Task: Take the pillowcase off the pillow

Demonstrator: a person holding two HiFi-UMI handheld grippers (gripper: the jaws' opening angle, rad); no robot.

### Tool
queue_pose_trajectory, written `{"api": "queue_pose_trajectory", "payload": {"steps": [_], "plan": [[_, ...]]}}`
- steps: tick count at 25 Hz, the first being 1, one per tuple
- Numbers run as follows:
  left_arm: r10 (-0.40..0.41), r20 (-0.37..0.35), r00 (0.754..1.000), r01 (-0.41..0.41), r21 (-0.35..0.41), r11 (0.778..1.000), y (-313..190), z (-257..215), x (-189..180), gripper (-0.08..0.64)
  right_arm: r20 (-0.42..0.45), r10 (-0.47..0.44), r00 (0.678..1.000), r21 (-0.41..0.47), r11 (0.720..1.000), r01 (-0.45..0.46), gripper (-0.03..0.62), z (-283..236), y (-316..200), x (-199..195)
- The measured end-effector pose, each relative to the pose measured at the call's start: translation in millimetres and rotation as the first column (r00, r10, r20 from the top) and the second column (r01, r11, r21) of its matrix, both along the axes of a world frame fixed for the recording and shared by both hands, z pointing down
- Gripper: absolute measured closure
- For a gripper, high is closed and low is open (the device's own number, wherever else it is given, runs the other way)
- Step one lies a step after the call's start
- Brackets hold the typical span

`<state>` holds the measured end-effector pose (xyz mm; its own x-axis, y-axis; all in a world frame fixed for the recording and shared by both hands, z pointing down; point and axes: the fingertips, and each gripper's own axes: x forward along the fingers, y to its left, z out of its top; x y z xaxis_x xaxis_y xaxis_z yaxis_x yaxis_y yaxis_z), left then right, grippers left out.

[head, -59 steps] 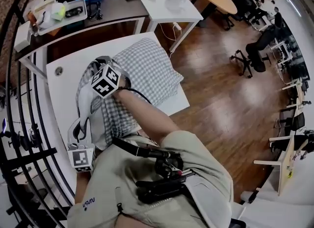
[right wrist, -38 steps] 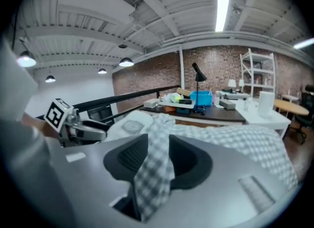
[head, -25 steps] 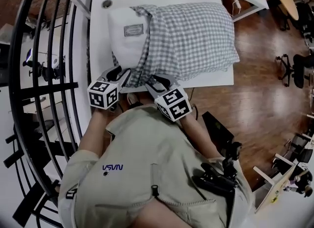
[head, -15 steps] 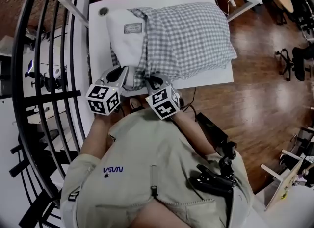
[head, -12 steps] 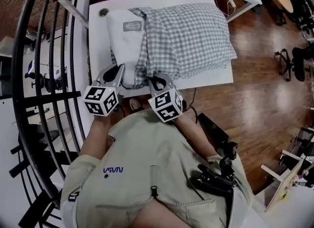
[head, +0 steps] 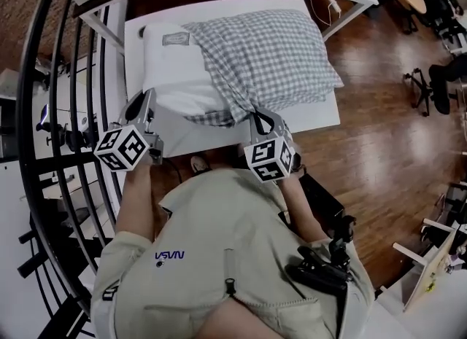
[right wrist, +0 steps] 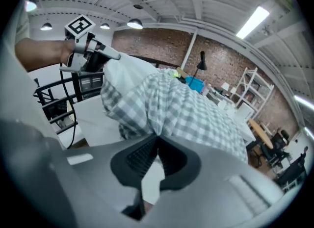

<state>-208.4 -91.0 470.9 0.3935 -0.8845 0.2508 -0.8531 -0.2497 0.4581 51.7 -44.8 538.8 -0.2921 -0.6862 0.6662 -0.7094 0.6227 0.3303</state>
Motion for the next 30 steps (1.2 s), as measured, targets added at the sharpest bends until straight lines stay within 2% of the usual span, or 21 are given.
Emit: {"api": "queue_pose_trajectory", "payload": {"steps": [2,4,8,9,14,17,19,20,21,22,24,25,30], "plan": [[-0.005,-0.006,1.0,0.005,-0.013,1.0,-1,7,-1,0.546,-0.049,0.018,0.999,-0.001,1.0,-0.018,0.583,13,-7,11],[0.014,-0.018,1.0,-0.015,-0.048,0.999,1,18,6,0.546,-0.074,0.021,0.997,-0.037,0.999,-0.024,0.584,32,-9,15],[0.103,-0.067,0.992,-0.113,-0.161,0.98,18,54,30,0.537,-0.033,0.023,0.999,-0.149,0.988,-0.028,0.584,64,-4,8],[0.113,-0.073,0.991,-0.125,-0.18,0.976,26,61,33,0.512,-0.024,0.018,1.0,-0.164,0.986,-0.022,0.583,67,-3,6],[0.151,-0.194,0.969,-0.192,-0.214,0.958,73,78,56,0.237,0.026,0.011,1.0,-0.206,0.978,-0.005,0.583,72,0,-4],[0.191,-0.21,0.959,-0.237,-0.224,0.945,85,90,76,0.169,0.043,0.01,0.999,-0.22,0.975,-0.001,0.583,74,2,-8],[0.213,-0.162,0.964,-0.248,-0.245,0.937,83,98,86,0.144,0.049,0.01,0.999,-0.225,0.974,0.001,0.583,74,4,-10],[0.222,-0.112,0.969,-0.244,-0.263,0.933,81,103,88,0.144,0.05,0.011,0.999,-0.226,0.974,0.001,0.583,74,5,-10],[0.227,-0.05,0.973,-0.232,-0.281,0.931,79,108,87,0.177,0.051,0.012,0.999,-0.226,0.974,0.0,0.583,74,6,-10],[0.225,0.008,0.974,-0.213,-0.294,0.932,76,111,83,0.306,0.053,0.012,0.999,-0.226,0.974,0.001,0.583,73,7,-11],[0.205,0.065,0.977,-0.179,-0.284,0.942,69,108,70,0.491,0.06,0.006,0.998,-0.22,0.975,0.008,0.583,72,9,-15],[0.199,0.07,0.977,-0.174,-0.265,0.948,65,101,65,0.535,0.064,0.0,0.998,-0.215,0.977,0.014,0.583,71,11,-17],[0.195,0.08,0.978,-0.18,-0.165,0.97,46,59,41,0.545,0.042,-0.037,0.998,-0.152,0.987,0.043,0.583,54,12,-17]]}}
